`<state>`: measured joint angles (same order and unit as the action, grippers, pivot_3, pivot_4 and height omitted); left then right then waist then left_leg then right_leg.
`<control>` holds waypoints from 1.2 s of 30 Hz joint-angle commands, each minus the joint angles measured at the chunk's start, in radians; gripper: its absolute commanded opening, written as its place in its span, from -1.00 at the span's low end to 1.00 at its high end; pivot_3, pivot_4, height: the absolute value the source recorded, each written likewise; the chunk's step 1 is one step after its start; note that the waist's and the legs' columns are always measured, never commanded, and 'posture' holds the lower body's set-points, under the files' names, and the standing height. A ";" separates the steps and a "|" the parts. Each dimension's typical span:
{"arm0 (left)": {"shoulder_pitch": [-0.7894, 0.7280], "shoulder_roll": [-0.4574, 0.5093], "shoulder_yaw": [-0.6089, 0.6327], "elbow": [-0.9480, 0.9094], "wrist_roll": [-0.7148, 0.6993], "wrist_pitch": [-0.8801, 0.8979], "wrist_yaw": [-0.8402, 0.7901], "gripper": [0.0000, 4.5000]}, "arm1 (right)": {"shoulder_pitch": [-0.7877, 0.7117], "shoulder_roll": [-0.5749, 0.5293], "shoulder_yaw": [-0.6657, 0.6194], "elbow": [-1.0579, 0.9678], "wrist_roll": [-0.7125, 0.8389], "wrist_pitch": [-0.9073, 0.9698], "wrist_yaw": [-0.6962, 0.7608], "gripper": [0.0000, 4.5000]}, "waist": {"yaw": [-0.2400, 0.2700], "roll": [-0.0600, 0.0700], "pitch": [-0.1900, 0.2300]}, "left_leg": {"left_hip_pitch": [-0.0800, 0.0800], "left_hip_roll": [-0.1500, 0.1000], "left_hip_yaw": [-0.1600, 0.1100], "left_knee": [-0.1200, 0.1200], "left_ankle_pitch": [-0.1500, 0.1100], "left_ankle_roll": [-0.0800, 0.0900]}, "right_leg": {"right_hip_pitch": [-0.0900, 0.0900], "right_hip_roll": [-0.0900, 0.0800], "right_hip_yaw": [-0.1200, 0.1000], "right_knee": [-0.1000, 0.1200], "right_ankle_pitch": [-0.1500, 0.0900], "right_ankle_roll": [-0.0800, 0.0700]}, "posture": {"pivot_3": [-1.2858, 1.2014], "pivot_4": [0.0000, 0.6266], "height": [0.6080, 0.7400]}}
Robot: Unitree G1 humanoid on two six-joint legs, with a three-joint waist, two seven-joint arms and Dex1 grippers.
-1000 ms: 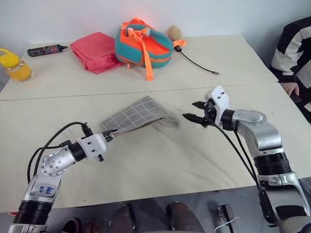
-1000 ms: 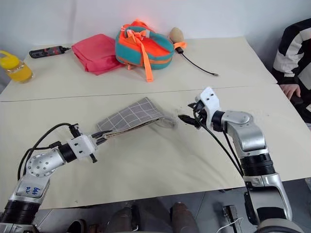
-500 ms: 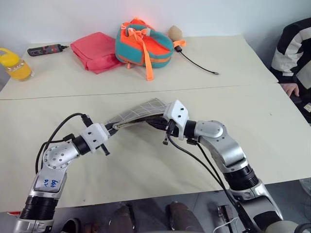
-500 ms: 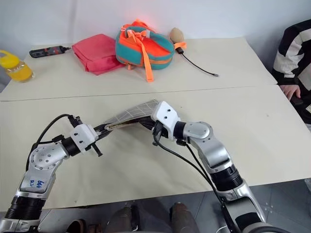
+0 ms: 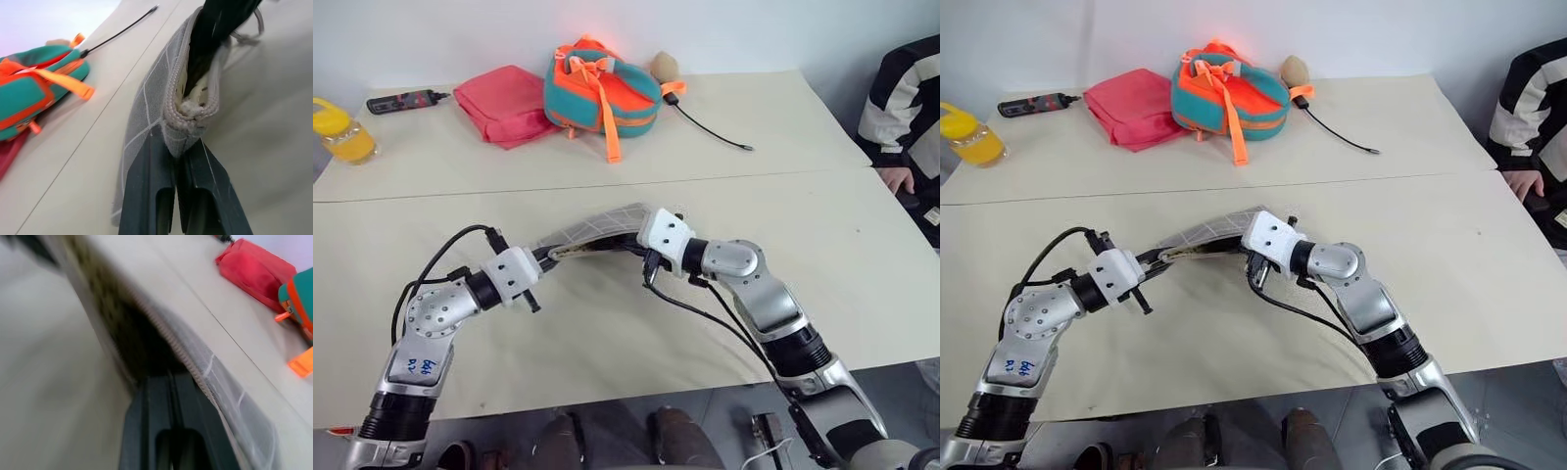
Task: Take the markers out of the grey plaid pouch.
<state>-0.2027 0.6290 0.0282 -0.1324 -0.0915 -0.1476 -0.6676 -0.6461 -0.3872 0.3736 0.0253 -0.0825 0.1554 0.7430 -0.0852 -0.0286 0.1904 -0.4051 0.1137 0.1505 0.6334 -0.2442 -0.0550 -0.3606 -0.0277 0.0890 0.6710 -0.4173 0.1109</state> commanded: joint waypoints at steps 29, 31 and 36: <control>-0.044 -0.076 0.017 -0.115 -0.136 0.166 -0.049 -1.00 | -0.061 -0.046 -0.005 0.031 -0.138 -0.105 0.067 0.58 | 0.000 0.000 0.000 | 0.000 0.001 -0.001 0.004 0.000 0.000 | 0.000 0.001 0.000 0.005 0.000 0.000 | 0.03 -0.52 1.00; -0.052 -0.080 0.021 -0.121 -0.164 0.205 -0.049 -1.00 | -0.079 -0.063 -0.012 0.018 -0.131 -0.097 0.098 0.25 | 0.000 0.000 0.000 | 0.000 0.001 -0.001 0.004 0.000 0.000 | 0.000 0.001 0.000 0.005 0.000 0.000 | 0.03 -0.52 1.00; -0.068 -0.085 0.024 -0.132 -0.229 0.335 -0.048 -1.00 | -0.125 -0.113 0.004 -0.025 -0.119 -0.077 0.207 -0.34 | 0.000 0.000 0.000 | 0.000 0.001 -0.002 0.005 0.000 0.000 | 0.000 0.001 0.000 0.005 0.000 0.000 | 0.03 -0.52 1.00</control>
<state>-0.2541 0.5490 0.0305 -0.2085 -0.2763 0.1576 -0.7209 -0.7471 -0.4892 0.3887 0.0579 -0.2174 0.0717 0.9145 -0.0848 -0.0287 0.1904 -0.4047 0.1146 0.1487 0.6390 -0.2442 -0.0550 -0.3601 -0.0269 0.0889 0.6764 -0.4173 0.1109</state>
